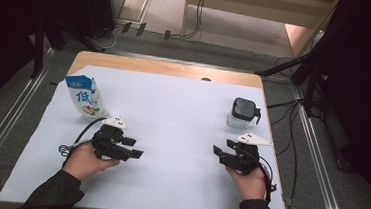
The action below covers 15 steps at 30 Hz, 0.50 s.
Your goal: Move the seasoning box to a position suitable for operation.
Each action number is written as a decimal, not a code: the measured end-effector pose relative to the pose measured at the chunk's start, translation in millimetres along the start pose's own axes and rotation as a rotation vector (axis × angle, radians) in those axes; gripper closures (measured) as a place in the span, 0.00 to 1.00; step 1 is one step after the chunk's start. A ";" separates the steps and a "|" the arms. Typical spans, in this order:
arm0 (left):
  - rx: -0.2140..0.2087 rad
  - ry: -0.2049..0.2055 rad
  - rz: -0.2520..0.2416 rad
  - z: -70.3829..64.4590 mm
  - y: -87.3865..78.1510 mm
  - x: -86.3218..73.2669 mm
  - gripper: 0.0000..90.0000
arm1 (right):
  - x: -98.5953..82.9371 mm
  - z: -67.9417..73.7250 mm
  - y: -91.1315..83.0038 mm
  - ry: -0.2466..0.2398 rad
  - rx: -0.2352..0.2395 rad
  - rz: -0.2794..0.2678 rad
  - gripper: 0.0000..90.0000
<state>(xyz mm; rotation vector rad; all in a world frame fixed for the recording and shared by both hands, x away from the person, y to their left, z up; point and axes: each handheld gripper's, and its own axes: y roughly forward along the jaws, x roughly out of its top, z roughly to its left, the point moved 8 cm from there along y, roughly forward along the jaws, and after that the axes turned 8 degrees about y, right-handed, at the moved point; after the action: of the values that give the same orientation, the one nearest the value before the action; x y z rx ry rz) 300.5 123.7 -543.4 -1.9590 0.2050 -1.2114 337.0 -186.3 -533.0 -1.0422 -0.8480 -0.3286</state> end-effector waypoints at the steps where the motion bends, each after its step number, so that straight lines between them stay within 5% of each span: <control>1: 0.006 0.011 -0.003 0.7 -0.7 -0.2 0.47 | 0.2 -0.7 0.0 0.000 -0.002 -0.002 0.47; 10: 0.044 0.103 -0.020 -0.8 -2.4 2.7 0.41 | 0.9 -4.5 -2.0 0.008 -0.004 -0.026 0.47; 13: 0.039 0.096 -0.020 -1.5 -3.1 3.0 0.38 | 4.6 1.7 -6.3 0.008 0.015 -0.053 0.47; 15: 0.028 0.089 -0.034 -1.7 -5.8 4.8 0.37 | 7.1 1.4 -7.6 -0.008 -0.022 -0.062 0.47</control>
<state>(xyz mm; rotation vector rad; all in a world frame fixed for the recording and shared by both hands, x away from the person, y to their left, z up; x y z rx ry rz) 300.2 124.1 -535.7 -1.8931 0.2000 -1.3184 336.4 -187.9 -522.6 -1.0395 -0.8865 -0.3868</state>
